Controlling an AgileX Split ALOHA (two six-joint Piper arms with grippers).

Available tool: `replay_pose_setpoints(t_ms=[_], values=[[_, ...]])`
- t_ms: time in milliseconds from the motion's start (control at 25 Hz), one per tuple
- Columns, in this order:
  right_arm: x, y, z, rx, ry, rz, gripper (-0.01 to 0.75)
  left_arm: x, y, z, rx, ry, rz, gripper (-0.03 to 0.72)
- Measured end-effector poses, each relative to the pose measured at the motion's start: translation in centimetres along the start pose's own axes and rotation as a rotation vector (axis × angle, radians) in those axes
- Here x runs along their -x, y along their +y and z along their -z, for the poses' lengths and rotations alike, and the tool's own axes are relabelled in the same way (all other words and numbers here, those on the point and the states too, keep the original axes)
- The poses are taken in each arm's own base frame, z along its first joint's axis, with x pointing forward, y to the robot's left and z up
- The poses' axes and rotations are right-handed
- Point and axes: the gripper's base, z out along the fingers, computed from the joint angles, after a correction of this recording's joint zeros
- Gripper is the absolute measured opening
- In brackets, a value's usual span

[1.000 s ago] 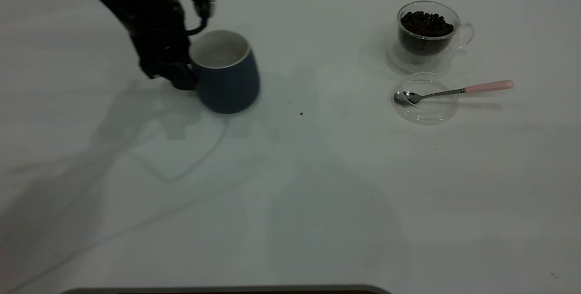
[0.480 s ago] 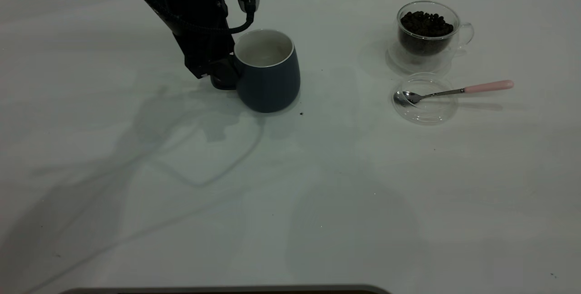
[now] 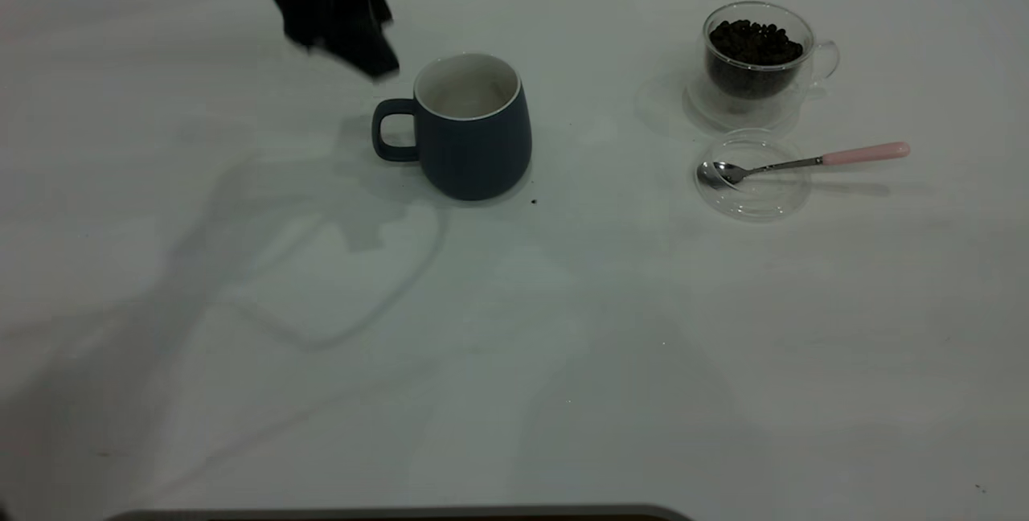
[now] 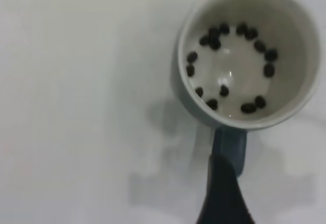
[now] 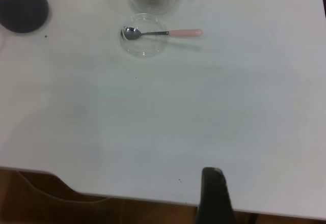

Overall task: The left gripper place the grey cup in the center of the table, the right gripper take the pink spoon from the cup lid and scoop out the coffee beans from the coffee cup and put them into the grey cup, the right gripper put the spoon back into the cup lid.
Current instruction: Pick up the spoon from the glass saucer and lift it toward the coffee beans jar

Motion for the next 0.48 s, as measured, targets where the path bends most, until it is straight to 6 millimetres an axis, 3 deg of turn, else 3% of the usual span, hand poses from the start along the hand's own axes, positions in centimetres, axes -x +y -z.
replay_pose_setpoints(t_ms=[120,240,480], values=[[0.0,0.0,0.0,0.000,0.000,0.000,0.578,1.7,-0.2,4.7,0.041,-0.036,0.076,0.567],[0.0,0.0,0.0,0.000,0.000,0.000,0.578,3.1,-1.1,9.7,0.064,-0.071,0.273,0.567],[0.0,0.0,0.0,0.000,0.000,0.000,0.578,2.8,-4.6,18.6,0.111,0.068,0.573,0.567]])
